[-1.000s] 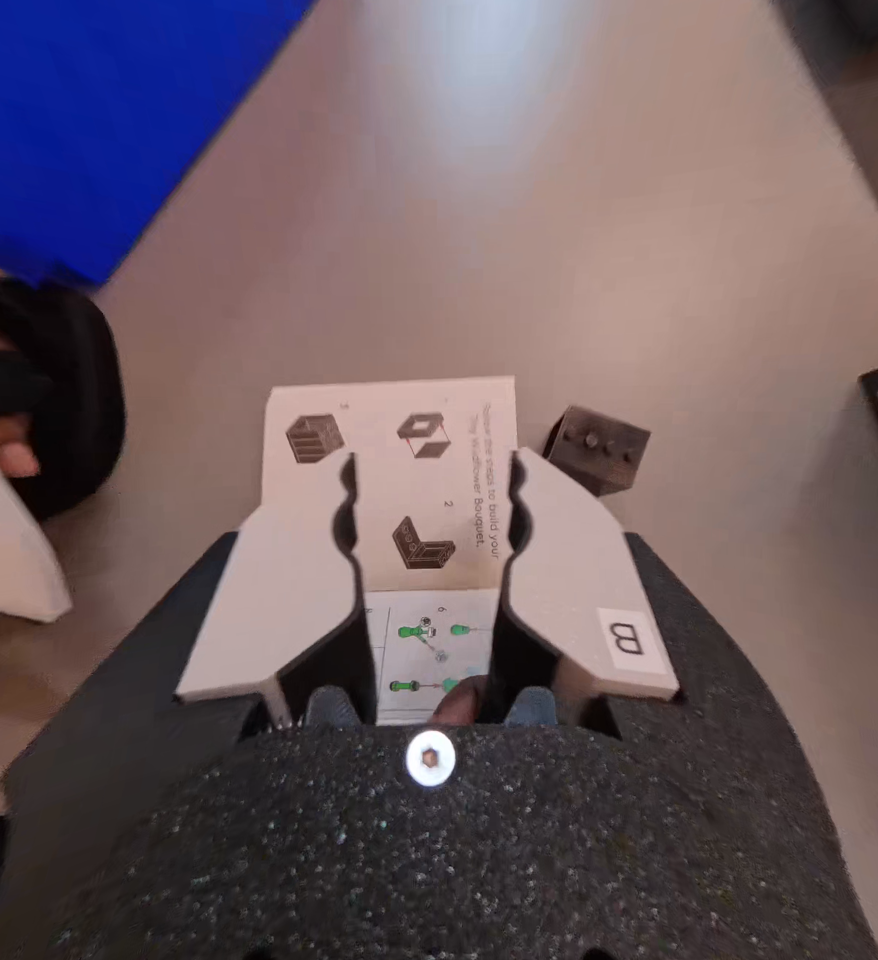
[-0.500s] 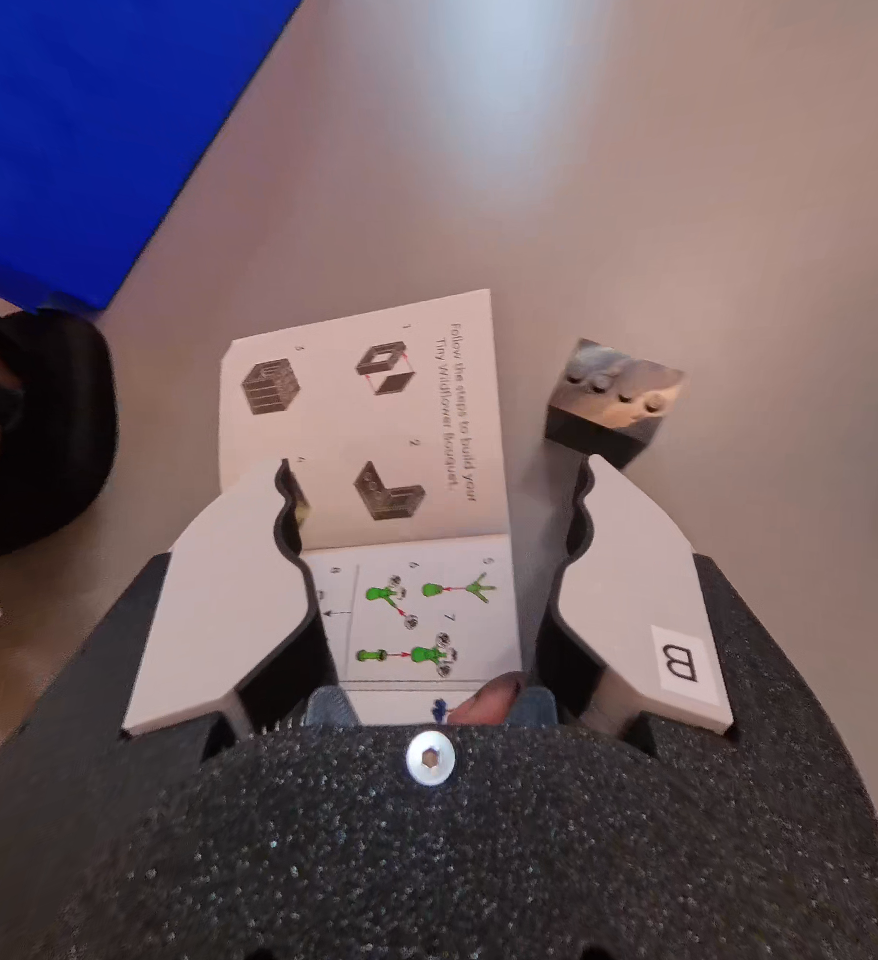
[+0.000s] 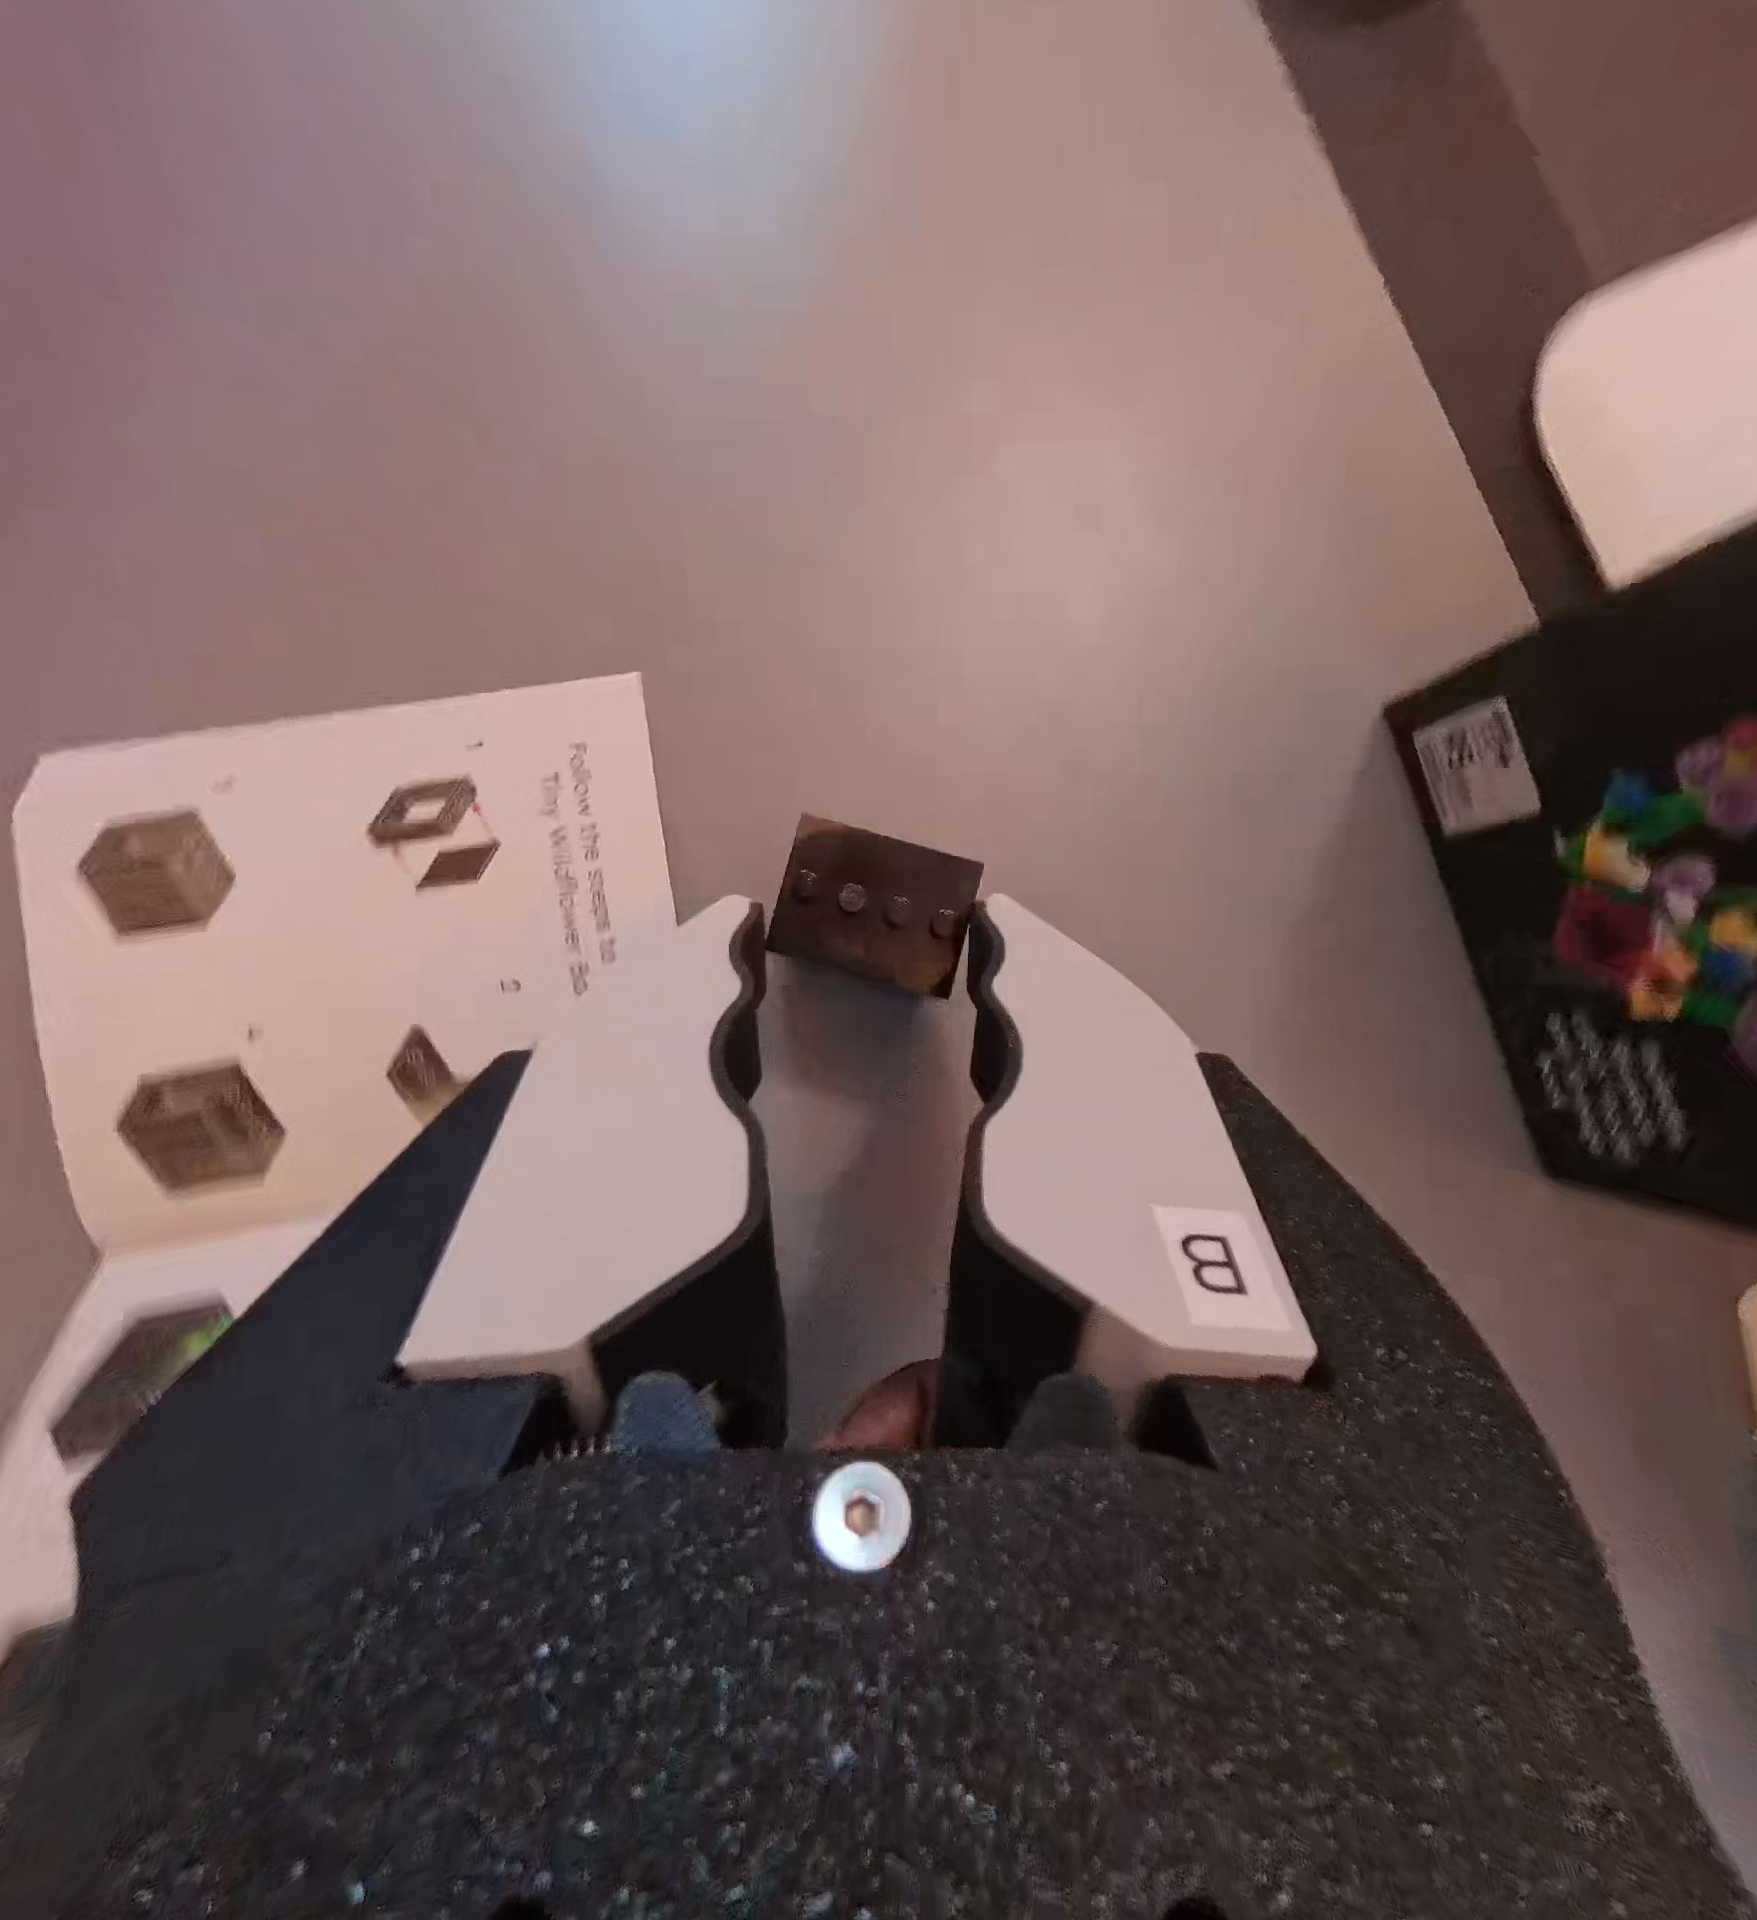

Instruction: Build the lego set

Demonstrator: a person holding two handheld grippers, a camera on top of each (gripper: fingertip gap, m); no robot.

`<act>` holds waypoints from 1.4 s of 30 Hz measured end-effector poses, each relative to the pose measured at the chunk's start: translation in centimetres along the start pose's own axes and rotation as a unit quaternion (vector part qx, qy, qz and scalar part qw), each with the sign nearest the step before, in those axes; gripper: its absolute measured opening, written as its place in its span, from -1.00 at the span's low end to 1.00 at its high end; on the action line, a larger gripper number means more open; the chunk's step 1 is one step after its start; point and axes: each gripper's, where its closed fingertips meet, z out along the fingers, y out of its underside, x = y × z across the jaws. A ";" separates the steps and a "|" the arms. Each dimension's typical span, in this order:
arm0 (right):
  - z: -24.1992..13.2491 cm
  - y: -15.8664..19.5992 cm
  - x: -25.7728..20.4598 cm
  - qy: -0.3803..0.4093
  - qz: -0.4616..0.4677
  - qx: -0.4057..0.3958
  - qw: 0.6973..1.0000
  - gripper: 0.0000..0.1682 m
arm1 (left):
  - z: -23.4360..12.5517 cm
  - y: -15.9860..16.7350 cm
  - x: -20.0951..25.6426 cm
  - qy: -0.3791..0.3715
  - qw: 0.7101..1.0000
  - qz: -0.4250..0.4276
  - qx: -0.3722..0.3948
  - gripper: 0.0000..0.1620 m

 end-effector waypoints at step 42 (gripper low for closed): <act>-2.0 6.6 -10.3 -0.043 -0.015 0.063 0.997 -0.09 | -2.9 -3.7 1.3 -0.026 0.998 0.030 0.052 -0.63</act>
